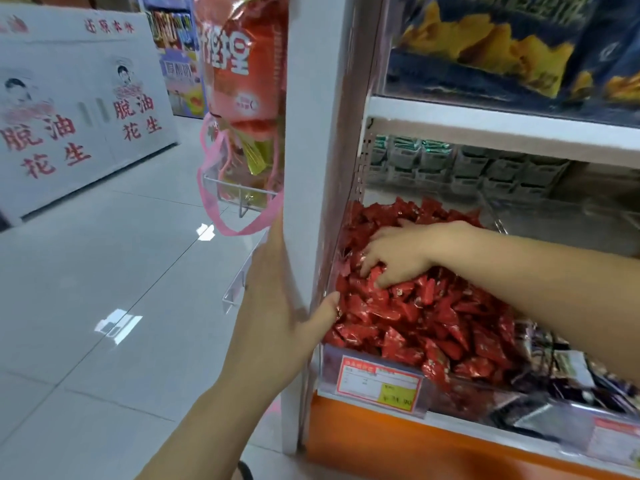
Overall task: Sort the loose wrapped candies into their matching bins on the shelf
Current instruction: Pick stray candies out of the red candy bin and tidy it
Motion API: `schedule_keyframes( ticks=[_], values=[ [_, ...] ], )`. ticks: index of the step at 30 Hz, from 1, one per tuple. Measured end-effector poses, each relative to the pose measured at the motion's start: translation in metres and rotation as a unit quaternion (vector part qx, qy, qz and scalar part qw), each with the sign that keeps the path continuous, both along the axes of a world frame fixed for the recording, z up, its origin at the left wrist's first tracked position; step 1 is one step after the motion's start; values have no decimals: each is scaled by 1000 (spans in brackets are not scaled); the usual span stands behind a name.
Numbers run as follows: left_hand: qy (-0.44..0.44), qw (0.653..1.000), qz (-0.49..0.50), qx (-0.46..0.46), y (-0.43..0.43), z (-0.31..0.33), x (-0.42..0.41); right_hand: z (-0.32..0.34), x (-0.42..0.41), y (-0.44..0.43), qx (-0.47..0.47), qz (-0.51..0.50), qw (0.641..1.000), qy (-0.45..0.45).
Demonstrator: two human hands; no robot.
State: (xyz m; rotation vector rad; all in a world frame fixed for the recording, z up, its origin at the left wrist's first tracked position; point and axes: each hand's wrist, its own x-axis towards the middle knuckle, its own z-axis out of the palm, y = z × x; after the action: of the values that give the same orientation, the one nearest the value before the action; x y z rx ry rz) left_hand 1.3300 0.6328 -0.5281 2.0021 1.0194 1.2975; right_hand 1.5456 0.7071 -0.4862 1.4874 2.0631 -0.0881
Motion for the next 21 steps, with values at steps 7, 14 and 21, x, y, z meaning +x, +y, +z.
schedule_keyframes(
  ticks=[7, 14, 21],
  values=[
    [5, 1000, -4, 10, 1, 0, -1, 1, 26, 8, 86, -1, 996, 36],
    [16, 1000, 6, 2, -1, 0, 0, 24, 24, -18, 91, -1, 983, 160],
    [11, 1000, 9, 13, -2, 1, 0, -2, -30, -39, -94, 17, 984, 151]
  ],
)
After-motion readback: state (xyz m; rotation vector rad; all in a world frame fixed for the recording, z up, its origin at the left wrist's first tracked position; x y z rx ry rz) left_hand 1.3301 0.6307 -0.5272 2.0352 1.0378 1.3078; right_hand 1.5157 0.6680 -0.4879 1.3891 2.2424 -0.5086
